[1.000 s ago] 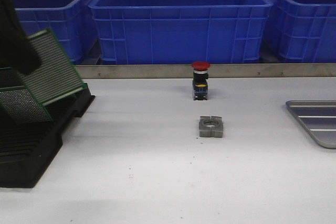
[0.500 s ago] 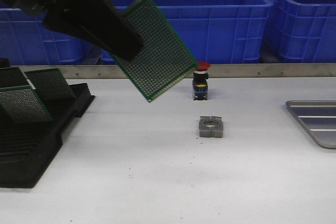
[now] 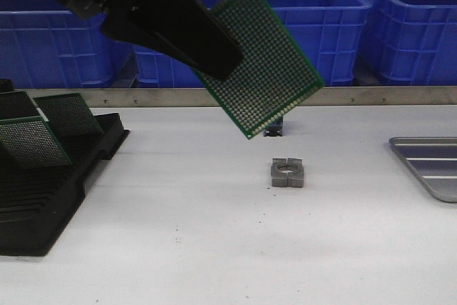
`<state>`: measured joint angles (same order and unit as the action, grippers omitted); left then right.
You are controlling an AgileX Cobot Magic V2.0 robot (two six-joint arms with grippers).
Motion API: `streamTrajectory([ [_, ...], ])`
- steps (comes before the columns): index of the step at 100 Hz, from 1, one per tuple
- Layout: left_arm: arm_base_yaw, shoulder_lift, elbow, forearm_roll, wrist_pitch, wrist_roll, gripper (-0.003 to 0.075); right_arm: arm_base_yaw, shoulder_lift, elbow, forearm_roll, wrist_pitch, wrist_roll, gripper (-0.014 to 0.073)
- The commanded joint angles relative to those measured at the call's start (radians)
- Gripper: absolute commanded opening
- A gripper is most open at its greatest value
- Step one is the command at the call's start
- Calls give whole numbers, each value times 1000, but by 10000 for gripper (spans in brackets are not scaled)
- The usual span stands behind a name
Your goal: Place circuit board on tray
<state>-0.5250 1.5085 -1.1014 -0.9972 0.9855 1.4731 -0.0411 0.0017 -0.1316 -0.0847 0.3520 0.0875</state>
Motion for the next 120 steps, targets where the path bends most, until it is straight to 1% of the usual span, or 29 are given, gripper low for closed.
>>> streamTrajectory([
  [1, -6, -31, -34, -69, 2, -10, -17, -6, 62, -113, 2, 62, -4, -60],
  [20, -6, -31, -34, -69, 2, -10, -17, -6, 208, -282, 23, 198, -4, -60],
  [41, -6, -31, -34, -69, 9, -10, -17, -6, 424, -429, 134, 360, -15, -60],
  [48, -6, -31, -34, -69, 9, -10, -17, -6, 502, -466, 181, 388, -50, -60],
  [53, -6, -31, -34, -69, 9, -10, -17, -6, 554, -492, 223, 402, -107, -60],
  [62, -6, -31, -34, -69, 9, -10, -17, -6, 637, -518, 344, 399, -253, -50],
  [69, -6, -31, -34, -69, 9, -10, -17, -6, 695, -531, 483, 399, -384, 8],
  [74, -6, -31, -34, -69, 9, -10, -17, -6, 734, -537, 599, 403, -485, 81],
  [77, -6, -31, -34, -69, 9, -10, -17, -6, 755, -538, 684, 409, -565, 148],
  [79, -6, -31, -34, -69, 9, -10, -17, -6, 771, -538, 719, 413, -615, 192],
  [81, -6, -31, -34, -69, 9, -10, -17, -6, 785, -538, 771, 416, -649, 223],
  [84, -6, -31, -34, -69, 9, -10, -17, -5, 805, -538, 853, 429, -740, 297],
  [86, -6, -31, -34, -69, 9, -10, -17, -4, 822, -538, 885, 438, -797, 339],
  [88, -6, -31, -34, -69, 9, -10, -17, -4, 839, -538, 933, 447, -837, 365],
  [91, -6, -31, -34, -69, 9, -10, -17, -4, 863, -538, 1011, 472, -943, 416],
  [93, -6, -31, -34, -69, 9, -10, -17, -3, 881, -538, 1040, 490, -1008, 440],
  [95, -6, -31, -34, -69, 9, -10, -17, 0, 899, -538, 1082, 501, -1052, 450],
  [98, -6, -31, -34, -69, 9, -10, -17, 9, 922, -538, 1150, 525, -1155, 463],
  [105, -6, -31, -34, -69, 9, -10, -17, 46, 980, -538, 1259, 558, -1342, 463],
  [114, -6, -31, -34, -69, 9, -10, -17, 115, 1050, -538, 1345, 557, -1552, 463],
  [120, -6, -31, -34, -69, 9, -10, -17, 164, 1097, -538, 1388, 556, -1655, 463],
])
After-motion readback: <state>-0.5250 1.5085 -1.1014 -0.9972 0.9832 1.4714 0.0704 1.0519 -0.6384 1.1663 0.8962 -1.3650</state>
